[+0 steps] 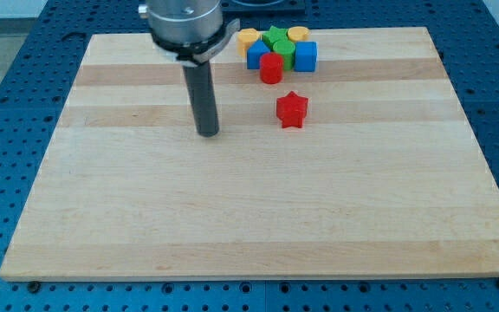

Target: Slide the red star to the group of blocks

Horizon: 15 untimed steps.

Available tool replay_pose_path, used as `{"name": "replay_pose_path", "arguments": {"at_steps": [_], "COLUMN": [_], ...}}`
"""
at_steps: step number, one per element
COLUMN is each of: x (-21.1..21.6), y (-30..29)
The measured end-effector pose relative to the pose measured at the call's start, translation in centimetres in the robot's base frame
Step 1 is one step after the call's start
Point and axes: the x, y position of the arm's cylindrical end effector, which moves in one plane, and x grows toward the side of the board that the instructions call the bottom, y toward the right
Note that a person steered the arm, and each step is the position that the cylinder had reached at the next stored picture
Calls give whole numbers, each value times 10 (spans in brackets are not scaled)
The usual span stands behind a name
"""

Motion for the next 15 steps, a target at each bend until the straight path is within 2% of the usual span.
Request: {"name": "replay_pose_path", "arguments": {"at_steps": [1, 2, 4, 5, 7, 9, 10, 11, 13, 14, 15], "x": [-29, -24, 18, -4, -70, -21, -14, -29, -68, -71, -52], "y": [47, 48, 59, 104, 135, 149, 185, 200, 189, 176, 187]}}
